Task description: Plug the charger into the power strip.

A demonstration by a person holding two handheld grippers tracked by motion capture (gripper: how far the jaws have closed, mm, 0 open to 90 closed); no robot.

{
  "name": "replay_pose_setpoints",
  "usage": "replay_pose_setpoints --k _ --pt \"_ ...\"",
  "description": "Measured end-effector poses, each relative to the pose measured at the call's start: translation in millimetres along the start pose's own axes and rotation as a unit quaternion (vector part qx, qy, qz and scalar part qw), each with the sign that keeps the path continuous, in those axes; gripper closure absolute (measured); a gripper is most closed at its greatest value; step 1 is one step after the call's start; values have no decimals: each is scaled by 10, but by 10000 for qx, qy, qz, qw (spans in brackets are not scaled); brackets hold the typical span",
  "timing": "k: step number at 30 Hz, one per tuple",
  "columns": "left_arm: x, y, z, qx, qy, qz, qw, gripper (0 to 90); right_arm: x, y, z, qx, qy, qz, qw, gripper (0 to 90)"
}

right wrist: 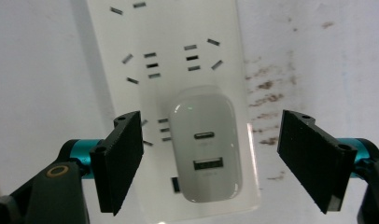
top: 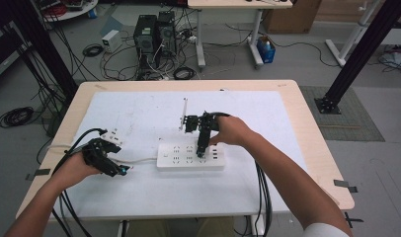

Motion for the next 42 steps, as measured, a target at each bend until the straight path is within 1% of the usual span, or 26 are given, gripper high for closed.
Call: replay_pose_setpoints --k 2,4,5,7,9,10,12,14,15,16,17,20,23,24,25,26,27,28,30,32,33,34,36,38,40,42 --pt "-2 3 1 -15 40 -13 10000 204 4 8 1 83 31 -122 9999 219" --pt "-9 3 9 -11 22 -15 10000 204 15 13 -2 177 104 -226 9995 123" --pt "-11 4 15 -33 29 -20 10000 204 15 13 -11 249 171 -201 9993 123" --pt "-19 0 23 -54 41 -27 10000 204 -22 7 -28 238 324 -218 9990 123" --pt "-23 -3 29 -56 55 -26 10000 204 -67 4 -55 256 556 -154 9980 123" --pt "-22 -1 30 -65 66 -27 10000 204 -87 3 -67 298 606 -124 9976 123" --pt "-23 3 29 -48 60 -29 10000 204 -95 25 -87 367 613 50 9974 123" --pt "-25 12 24 -70 81 -31 9999 204 -109 29 -93 423 683 38 9968 123" --pt "-28 13 22 -75 84 -27 9999 204 -124 33 -94 441 706 108 9965 123" --pt "-29 14 22 -78 85 -25 9999 204 -137 40 -93 449 806 158 9956 123" --pt "-30 14 22 -75 83 -35 9999 204 -153 58 -92 387 895 189 9951 123" --pt "-33 14 22 -72 77 -36 9999 204 -175 81 -76 519 828 321 9947 122" --pt "-37 14 23 -68 81 -47 9999 204 -188 69 -48 383 825 284 9955 121" --pt "-35 15 23 -74 83 -35 9999 205 -195 54 -41 387 807 276 9956 103" --pt "-33 16 22 -85 87 -33 9999 204 -188 55 -38 332 797 281 9959 14" --pt "-33 16 20 -80 78 -31 9999 204 -191 49 -32 351 716 371 9961 8" --pt "-35 13 17 -65 72 -33 9999 204 -196 47 -28 304 750 366 9960 8" --pt "-33 16 12 -68 97 -33 9999 204 -208 35 -21 358 736 341 9961 8" --pt "-36 21 4 -59 109 -38 9999 204 -244 45 -10 422 785 391 9953 8" --pt "-45 25 -7 -53 120 -41 9999 204 -300 44 -1 450 936 447 9936 9" --pt "-51 25 -13 -56 132 -54 9999 204 -336 37 7 454 1005 424 9930 9" --pt "-58 24 -20 -49 136 -47 9999 204 -371 24 19 505 1041 333 9927 9" --pt "-63 24 -26 -64 138 -46 9999 204 -404 19 28 529 1111 324 9919 9" --pt "-72 19 -44 -66 136 -29 9999 204 -505 -10 82 574 1267 409 9894 9" --pt "-74 15 -51 -110 123 -14 9999 204 -576 -33 139 545 1380 431 9880 9" --pt "-66 5 -53 -107 107 -22 9999 204 -643 -43 212 719 1357 446 9871 9"
Point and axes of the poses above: each handheld gripper's, and its own axes: x roughly forward along the jaws, z roughly out of its underside, y roughly to its right, the point moved 4 cm from there along x, roughly forward along the jaws, and after that the axes turned 1 degree about y, right-handed, at the moved point
